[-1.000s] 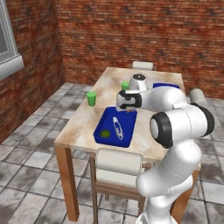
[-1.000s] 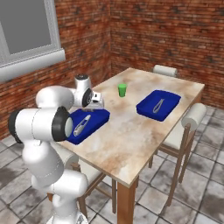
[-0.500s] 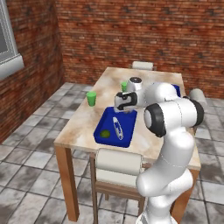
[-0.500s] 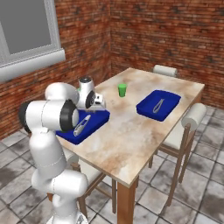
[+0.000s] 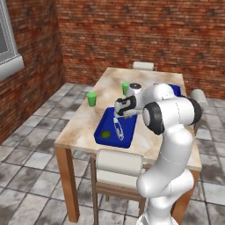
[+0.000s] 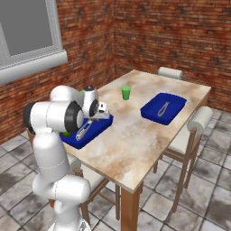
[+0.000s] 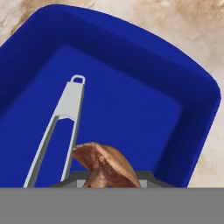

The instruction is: Gather the mushroom and lime from the fridge and place them on a tray on the dining counter. Then gather the chicken drumstick and fish from the fridge and place them on the other tray.

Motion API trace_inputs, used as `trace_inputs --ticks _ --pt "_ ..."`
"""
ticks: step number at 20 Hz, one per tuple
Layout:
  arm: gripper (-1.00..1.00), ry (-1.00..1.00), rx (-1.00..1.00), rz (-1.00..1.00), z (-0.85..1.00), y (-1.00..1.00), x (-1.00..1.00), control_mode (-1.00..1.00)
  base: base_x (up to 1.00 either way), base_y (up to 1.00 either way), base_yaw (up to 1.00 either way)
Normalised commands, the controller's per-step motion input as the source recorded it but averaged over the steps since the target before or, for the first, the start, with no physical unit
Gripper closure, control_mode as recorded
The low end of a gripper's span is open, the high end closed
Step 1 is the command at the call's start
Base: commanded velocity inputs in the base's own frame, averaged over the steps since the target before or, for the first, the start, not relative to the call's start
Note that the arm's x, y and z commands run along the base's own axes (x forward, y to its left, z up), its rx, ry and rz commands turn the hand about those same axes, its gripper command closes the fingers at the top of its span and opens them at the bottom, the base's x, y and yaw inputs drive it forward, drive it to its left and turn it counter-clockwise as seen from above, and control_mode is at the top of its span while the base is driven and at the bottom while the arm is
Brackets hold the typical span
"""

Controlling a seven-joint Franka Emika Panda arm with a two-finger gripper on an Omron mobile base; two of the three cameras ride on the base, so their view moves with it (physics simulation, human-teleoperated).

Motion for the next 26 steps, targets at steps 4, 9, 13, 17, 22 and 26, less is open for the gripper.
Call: trace_inputs --ticks 4,9,13,17,22,26 --pt "1.0 0.01 0.0 0.0 -0.41 0.0 0.18 -1.0 0.0 0.0 0.0" --pt "1.0 0.0 0.0 0.0 -0.28 0.0 0.15 -1.0 0.0 0.0 0.0" --pt "1.0 0.0 0.0 0.0 -0.04 0.0 0.19 -1.0 0.0 0.0 0.0" --pt "1.0 0.0 0.0 0.0 -0.08 0.0 0.1 -1.0 0.0 0.0 0.0" --pt "1.0 0.0 0.0 0.0 -0.08 0.0 0.03 -1.0 0.0 0.0 0.0" --pt "-1.0 0.0 0.0 0.0 -0.04 0.0 0.0 -1.0 0.0 0.0 0.0"
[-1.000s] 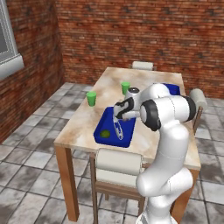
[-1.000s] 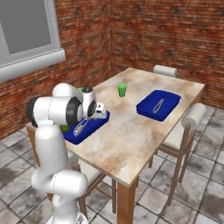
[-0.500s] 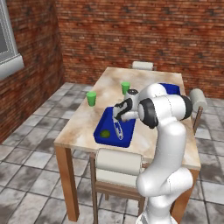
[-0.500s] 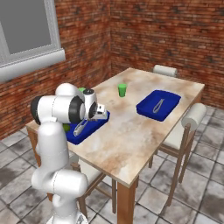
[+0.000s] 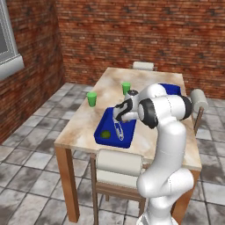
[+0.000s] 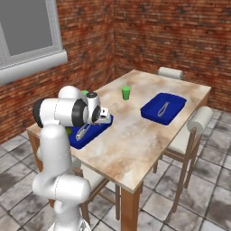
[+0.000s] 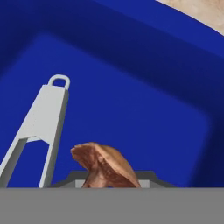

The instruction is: Gather the mushroom and lime from the fridge and place them on a tray on the dining counter. Then gather the chicken drumstick and fish from the fridge and place them on the other tray.

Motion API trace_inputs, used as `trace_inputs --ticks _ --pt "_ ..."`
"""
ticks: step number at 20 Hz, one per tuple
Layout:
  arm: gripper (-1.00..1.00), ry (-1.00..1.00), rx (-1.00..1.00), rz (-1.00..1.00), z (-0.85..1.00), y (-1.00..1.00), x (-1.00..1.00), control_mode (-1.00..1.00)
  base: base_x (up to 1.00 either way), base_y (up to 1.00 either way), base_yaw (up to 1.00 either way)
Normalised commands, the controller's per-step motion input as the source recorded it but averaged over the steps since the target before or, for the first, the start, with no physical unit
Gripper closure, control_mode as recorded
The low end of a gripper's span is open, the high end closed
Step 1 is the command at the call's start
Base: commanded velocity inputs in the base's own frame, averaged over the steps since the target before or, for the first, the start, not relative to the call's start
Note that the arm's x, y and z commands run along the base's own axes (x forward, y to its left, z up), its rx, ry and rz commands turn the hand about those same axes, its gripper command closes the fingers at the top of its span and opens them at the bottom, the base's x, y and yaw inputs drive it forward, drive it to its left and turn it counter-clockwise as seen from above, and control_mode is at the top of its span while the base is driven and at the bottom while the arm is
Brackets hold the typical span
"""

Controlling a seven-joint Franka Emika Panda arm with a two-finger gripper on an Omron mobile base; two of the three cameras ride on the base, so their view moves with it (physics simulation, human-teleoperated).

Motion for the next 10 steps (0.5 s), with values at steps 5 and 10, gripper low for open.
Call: trace_inputs --ticks 5,10 --pt "-1.0 0.0 0.0 0.0 0.0 0.0 0.0 -1.0 0.0 0.0 0.0" --pt "-1.0 0.0 0.0 0.0 0.0 0.0 0.0 -1.0 0.0 0.0 0.0"
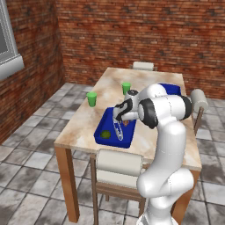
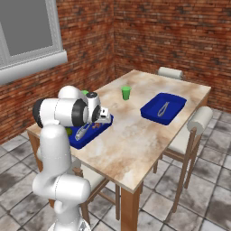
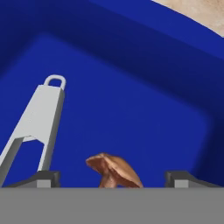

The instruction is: Gather the mushroom and lime from the fridge and place them on a tray on the dining counter. Then gather the chicken drumstick and fish from the fridge and place them on the other tray.

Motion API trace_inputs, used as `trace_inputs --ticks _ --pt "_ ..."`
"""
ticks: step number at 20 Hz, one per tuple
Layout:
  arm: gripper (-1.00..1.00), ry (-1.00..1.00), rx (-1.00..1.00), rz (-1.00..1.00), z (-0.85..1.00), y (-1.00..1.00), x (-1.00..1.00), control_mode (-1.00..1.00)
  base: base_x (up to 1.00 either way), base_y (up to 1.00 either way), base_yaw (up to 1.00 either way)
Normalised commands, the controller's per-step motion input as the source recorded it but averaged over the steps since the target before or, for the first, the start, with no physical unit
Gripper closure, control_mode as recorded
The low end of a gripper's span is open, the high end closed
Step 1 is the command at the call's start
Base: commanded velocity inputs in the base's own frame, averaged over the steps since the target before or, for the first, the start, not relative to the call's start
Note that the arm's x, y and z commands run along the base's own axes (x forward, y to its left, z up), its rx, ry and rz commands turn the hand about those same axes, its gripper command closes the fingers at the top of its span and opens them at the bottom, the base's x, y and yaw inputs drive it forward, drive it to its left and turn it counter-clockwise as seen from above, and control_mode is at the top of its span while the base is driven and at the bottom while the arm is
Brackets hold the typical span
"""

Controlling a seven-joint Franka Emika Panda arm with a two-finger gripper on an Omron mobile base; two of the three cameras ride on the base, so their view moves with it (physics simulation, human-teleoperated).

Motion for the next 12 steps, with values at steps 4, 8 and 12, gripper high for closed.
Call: trace_inputs --ticks 4,8,12 --pt "-1.0 0.0 0.0 0.0 0.03 0.0 0.0 -1.0 0.0 0.0 0.0" --pt "-1.0 0.0 0.0 0.0 0.26 0.0 0.0 -1.0 0.0 0.0 0.0" --pt "-1.0 0.0 0.0 0.0 0.34 0.0 -0.15 -1.0 0.0 0.0 0.0"
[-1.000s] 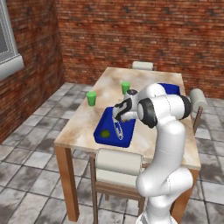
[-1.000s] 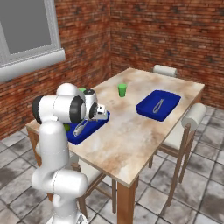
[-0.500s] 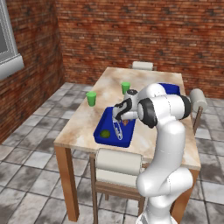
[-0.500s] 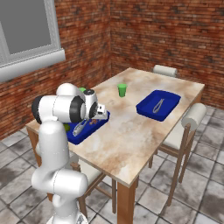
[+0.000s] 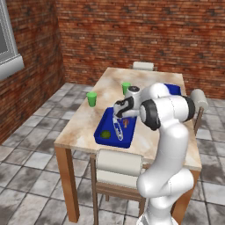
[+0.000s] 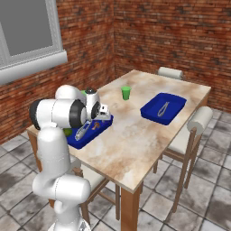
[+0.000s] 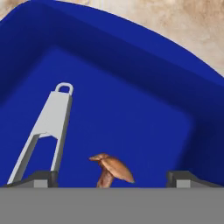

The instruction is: Gather the mushroom and lime from the fridge and place them on a tray on the dining counter. Then gather the chicken drumstick and fish from the fridge and place them on the other tray.

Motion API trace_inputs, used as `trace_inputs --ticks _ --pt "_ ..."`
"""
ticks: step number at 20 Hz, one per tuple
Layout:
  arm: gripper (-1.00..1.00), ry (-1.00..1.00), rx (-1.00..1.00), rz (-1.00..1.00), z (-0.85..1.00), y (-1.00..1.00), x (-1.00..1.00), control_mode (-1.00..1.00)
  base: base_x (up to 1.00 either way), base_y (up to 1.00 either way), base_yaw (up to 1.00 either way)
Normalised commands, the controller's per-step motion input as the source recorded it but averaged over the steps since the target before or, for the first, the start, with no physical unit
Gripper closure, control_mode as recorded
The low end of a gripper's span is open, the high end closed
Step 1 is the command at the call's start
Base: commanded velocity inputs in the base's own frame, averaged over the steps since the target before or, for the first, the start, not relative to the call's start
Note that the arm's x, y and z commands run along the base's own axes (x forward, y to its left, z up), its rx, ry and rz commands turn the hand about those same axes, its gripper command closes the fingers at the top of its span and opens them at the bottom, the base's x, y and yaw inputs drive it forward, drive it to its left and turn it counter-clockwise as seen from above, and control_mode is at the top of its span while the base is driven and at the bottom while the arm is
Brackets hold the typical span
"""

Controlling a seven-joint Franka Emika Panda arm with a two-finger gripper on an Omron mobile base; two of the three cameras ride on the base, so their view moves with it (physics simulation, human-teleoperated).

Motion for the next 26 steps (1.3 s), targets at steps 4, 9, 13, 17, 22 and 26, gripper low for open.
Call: trace_inputs --ticks 4,9,13,17,22,26 --pt "-1.0 0.0 0.0 0.0 0.26 -0.09 -0.38 -1.0 0.0 0.0 0.0" --pt "-1.0 0.0 0.0 0.0 0.23 -0.19 -0.65 -1.0 0.0 0.0 0.0" --pt "-1.0 0.0 0.0 0.0 0.33 -0.2 -0.7 -1.0 0.0 0.0 0.0" --pt "-1.0 0.0 0.0 0.0 0.43 -0.09 -0.63 -1.0 0.0 0.0 0.0" --pt "-1.0 0.05 0.0 0.0 0.49 0.0 -0.43 -1.0 0.0 0.0 0.0" --pt "-1.0 0.16 0.0 0.0 0.54 0.0 -0.35 -1.0 0.0 0.0 0.0"
